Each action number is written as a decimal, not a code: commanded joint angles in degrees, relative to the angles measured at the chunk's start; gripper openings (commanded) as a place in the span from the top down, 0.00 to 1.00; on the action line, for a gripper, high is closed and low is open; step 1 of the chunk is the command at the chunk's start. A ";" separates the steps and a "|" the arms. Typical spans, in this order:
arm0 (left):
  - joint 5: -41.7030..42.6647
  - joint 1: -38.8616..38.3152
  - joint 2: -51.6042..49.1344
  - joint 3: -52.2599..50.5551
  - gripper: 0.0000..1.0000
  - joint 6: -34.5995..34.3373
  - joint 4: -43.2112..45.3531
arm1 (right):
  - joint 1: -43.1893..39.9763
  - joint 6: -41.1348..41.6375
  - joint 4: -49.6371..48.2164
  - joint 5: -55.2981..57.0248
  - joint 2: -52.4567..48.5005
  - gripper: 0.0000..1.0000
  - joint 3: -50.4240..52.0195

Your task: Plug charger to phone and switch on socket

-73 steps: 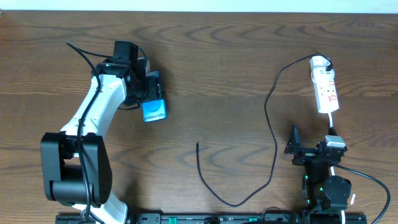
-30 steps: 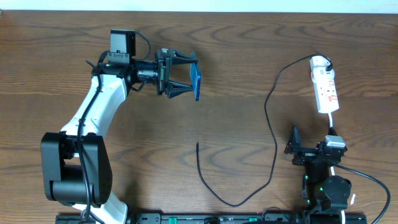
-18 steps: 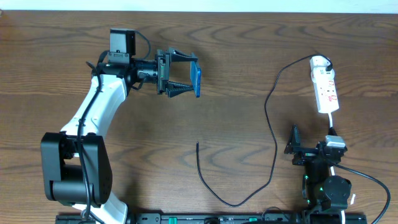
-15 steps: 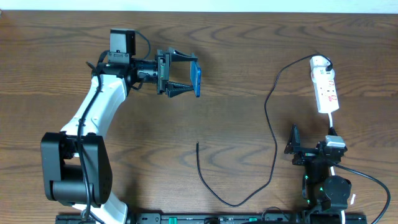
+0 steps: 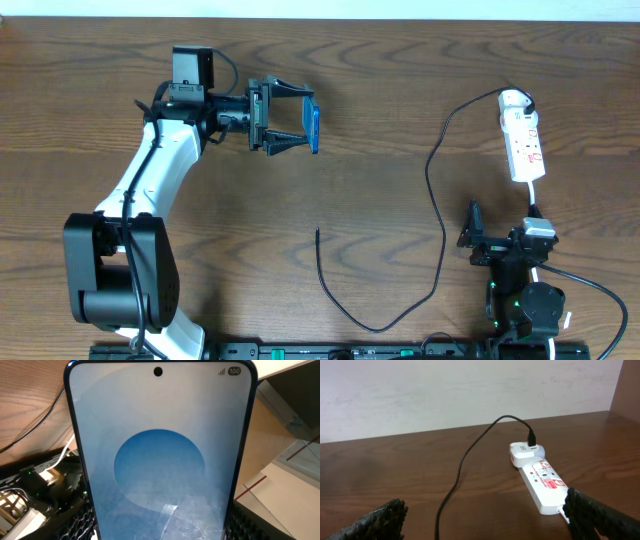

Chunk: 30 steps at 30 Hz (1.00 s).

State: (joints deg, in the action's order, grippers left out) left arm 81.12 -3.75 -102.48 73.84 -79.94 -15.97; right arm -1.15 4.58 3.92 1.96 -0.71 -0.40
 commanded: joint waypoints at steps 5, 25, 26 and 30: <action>2.67 0.24 1.66 0.28 0.93 -0.72 1.86 | 0.76 0.72 0.17 0.48 0.22 0.01 0.09; 2.67 0.24 1.66 0.28 0.92 -0.74 2.03 | 0.76 0.72 0.17 0.48 0.22 0.01 0.09; 2.67 0.24 1.66 0.28 0.93 -0.74 2.03 | 0.76 0.72 0.17 0.48 0.22 0.01 0.09; 2.67 0.24 1.66 0.28 0.93 -0.72 2.03 | 0.76 0.72 0.17 0.48 0.22 0.01 0.09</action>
State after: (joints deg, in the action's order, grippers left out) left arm 81.12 -3.75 -102.48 73.84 -80.01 -14.31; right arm -1.15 4.58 3.92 1.96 -0.71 -0.40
